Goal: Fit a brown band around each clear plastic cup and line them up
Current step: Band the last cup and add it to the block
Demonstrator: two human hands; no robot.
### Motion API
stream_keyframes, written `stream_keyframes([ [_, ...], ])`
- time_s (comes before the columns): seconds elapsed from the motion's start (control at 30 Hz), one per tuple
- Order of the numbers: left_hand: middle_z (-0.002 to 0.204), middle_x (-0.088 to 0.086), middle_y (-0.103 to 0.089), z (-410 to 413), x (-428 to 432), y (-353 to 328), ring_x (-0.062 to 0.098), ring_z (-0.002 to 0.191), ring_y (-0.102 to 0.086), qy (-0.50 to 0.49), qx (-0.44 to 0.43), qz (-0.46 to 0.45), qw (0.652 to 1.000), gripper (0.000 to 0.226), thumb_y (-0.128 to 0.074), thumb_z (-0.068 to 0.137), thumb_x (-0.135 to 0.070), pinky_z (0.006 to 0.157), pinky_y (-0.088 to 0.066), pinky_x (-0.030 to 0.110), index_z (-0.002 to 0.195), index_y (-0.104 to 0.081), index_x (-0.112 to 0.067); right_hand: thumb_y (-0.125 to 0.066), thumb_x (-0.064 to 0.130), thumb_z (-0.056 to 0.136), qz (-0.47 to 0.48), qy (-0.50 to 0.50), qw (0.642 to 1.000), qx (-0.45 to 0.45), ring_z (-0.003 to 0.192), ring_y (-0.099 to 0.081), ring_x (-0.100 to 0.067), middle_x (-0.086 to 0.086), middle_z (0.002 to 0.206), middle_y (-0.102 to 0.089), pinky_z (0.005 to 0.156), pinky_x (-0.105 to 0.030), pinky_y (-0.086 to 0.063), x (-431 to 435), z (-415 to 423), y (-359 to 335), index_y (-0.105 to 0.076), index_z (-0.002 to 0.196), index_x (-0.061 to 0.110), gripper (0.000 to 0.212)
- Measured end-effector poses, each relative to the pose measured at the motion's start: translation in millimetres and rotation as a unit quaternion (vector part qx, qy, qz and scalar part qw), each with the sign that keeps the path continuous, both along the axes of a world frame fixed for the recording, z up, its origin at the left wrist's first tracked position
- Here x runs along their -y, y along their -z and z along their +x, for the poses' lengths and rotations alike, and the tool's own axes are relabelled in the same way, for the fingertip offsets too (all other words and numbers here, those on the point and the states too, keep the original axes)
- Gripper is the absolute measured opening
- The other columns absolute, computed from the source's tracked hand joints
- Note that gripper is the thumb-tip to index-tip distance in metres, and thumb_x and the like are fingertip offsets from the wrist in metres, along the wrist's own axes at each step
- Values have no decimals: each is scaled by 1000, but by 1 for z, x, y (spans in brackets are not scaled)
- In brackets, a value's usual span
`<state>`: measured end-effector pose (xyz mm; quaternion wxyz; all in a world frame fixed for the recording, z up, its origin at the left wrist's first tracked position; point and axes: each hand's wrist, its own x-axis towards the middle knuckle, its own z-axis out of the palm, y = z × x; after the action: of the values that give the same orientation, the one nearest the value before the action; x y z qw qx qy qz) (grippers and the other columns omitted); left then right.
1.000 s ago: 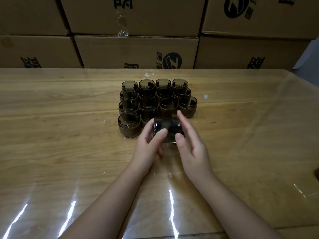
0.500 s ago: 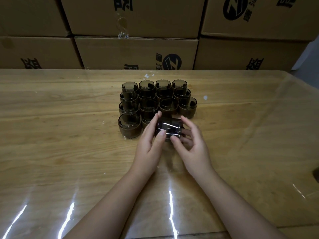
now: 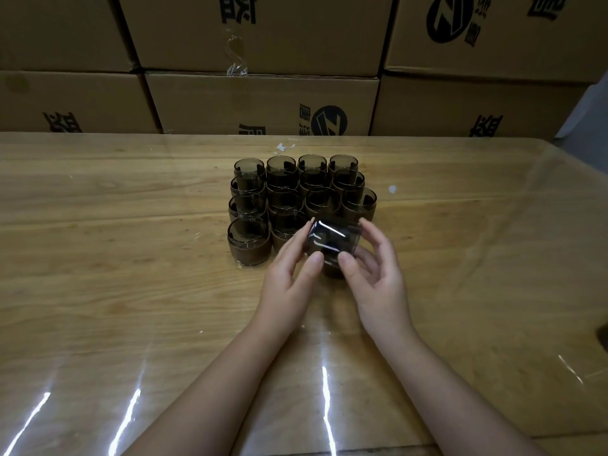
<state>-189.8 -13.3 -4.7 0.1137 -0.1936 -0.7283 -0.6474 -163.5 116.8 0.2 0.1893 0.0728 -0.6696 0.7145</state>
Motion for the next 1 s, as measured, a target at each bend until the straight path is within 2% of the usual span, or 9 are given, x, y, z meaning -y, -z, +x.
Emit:
stream_keyframes([
  [0.13,143,4,-50,-1,-1,-1,19,133,-46,-19,22,33,999,73,-49,82,-50,109,-37,53,142,-43,-9,-65,14,85,43,-19,999,3,105,-63,-3,30,115,-61,84,-19,-52,6,1,3,-47,125,38,50],
  [0.3,145,-3,-47,-2,0,1,12,134,-45,-23,17,37,999,69,-49,83,-50,110,-37,51,142,-42,-15,-66,18,81,67,2,998,-7,113,-58,-10,-1,133,-51,82,-19,-51,8,-1,6,-46,123,40,51],
  [0.37,146,-3,-45,-1,-2,2,12,135,-43,-17,1,22,1000,66,-48,85,-48,111,-36,49,142,-41,-16,-67,9,86,67,7,998,-4,112,-58,-4,0,134,-48,81,-17,-50,7,-2,8,-44,126,40,56],
  [0.47,146,-5,-45,1,-2,4,9,137,-41,-8,-34,-3,999,64,-48,89,-45,113,-35,37,144,-40,-13,-64,4,89,27,13,999,12,109,-60,-4,2,133,-48,80,-16,-50,3,-5,9,-45,125,42,55],
  [0.6,142,-9,-48,1,-1,3,7,135,-43,-14,-80,-23,996,51,-47,92,-38,110,-34,24,139,-44,-18,-64,22,89,-42,30,998,29,105,-64,-7,4,130,-52,78,-16,-52,-2,-5,4,-50,118,42,38],
  [0.67,140,-8,-50,2,-2,2,6,133,-45,-20,-77,-13,997,47,-47,92,-37,110,-36,25,137,-44,-22,-64,33,88,-45,28,998,18,108,-64,-9,9,129,-54,80,-18,-52,-2,-3,1,-50,120,43,36],
  [0.83,138,6,-56,-2,2,-2,19,130,-50,-22,-35,32,999,49,-44,91,-39,108,-41,48,135,-49,-17,-56,24,90,-30,-20,999,-12,107,-64,-5,27,115,-63,83,-18,-52,4,1,-1,-47,124,35,37],
  [0.93,137,1,-56,-1,1,-8,8,129,-50,-29,-23,40,998,55,-43,89,-43,109,-40,31,134,-51,-12,-53,36,90,-32,-39,999,17,105,-65,-9,14,116,-66,80,-23,-53,9,4,2,-49,126,35,36],
  [1.0,133,0,-58,1,-1,-12,8,125,-52,-37,-25,42,998,52,-44,87,-44,105,-41,26,129,-55,-15,-48,44,89,-57,-62,994,66,97,-68,-15,1,114,-67,70,-26,-54,16,5,3,-53,123,32,36],
])
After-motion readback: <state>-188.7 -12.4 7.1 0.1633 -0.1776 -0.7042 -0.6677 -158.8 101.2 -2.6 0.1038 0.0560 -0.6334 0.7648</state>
